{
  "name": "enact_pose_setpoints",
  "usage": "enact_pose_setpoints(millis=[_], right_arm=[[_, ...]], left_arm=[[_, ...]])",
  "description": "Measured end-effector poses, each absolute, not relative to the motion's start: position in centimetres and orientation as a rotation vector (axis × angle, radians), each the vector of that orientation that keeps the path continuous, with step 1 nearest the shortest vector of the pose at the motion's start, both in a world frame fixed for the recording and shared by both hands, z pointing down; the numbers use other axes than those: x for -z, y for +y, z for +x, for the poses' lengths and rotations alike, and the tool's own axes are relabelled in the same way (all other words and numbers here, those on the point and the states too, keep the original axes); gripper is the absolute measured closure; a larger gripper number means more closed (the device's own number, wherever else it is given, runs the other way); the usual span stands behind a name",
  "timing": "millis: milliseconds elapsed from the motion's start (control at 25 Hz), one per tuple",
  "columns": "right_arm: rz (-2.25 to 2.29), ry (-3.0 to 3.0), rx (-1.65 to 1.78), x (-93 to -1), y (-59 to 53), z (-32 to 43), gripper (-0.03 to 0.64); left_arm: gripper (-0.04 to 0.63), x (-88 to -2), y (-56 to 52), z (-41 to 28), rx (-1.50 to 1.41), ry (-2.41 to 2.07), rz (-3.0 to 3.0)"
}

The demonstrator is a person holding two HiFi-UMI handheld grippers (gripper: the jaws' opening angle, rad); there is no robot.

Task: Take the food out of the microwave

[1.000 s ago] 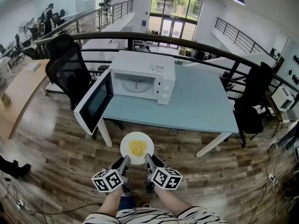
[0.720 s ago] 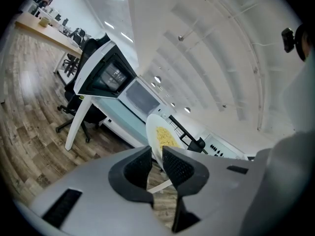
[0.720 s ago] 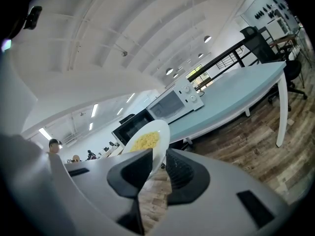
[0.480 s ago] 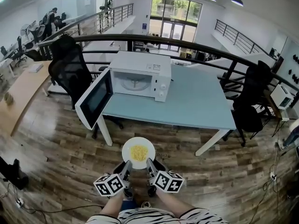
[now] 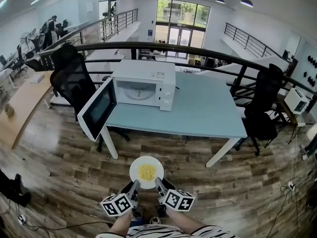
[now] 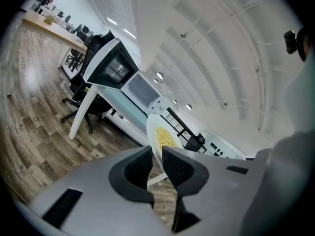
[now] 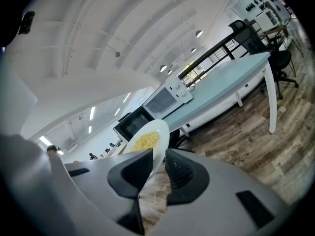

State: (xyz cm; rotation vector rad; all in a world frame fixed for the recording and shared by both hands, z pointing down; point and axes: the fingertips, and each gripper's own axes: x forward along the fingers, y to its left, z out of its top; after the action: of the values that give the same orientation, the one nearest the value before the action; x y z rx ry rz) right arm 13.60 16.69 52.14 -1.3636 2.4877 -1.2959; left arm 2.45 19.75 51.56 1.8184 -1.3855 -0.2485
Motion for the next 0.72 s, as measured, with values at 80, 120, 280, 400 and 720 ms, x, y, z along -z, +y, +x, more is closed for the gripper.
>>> enact_pose_setpoints(millis=[80,120,280,400,720], right_arm=[[-1.366,2.483,1.3,-52.3,16.9,13.8,0.529],[-1.367,2.48,1.299,-52.3,17.0,13.9,0.529],[-1.365,2.474,1.297,-52.2,17.2,14.2,0.532],[-1.362,2.478,1.295,-52.0,17.0,14.3,0.533],[-1.345,2.483,1.28,-51.6,16.1,13.7,0.534]], left_arm=[[0.518,-51.8,20.0,2.6,0.247,-1.384,1.812],[0.518,-51.8,20.0,2.7,0.247,-1.384,1.812],[0.518,-51.9,20.2,3.0,0.246,-1.382,1.811],[0.518,-51.7,20.1,3.1,0.25,-1.383,1.808],[0.518,-51.3,19.3,2.5,0.259,-1.392,1.814]])
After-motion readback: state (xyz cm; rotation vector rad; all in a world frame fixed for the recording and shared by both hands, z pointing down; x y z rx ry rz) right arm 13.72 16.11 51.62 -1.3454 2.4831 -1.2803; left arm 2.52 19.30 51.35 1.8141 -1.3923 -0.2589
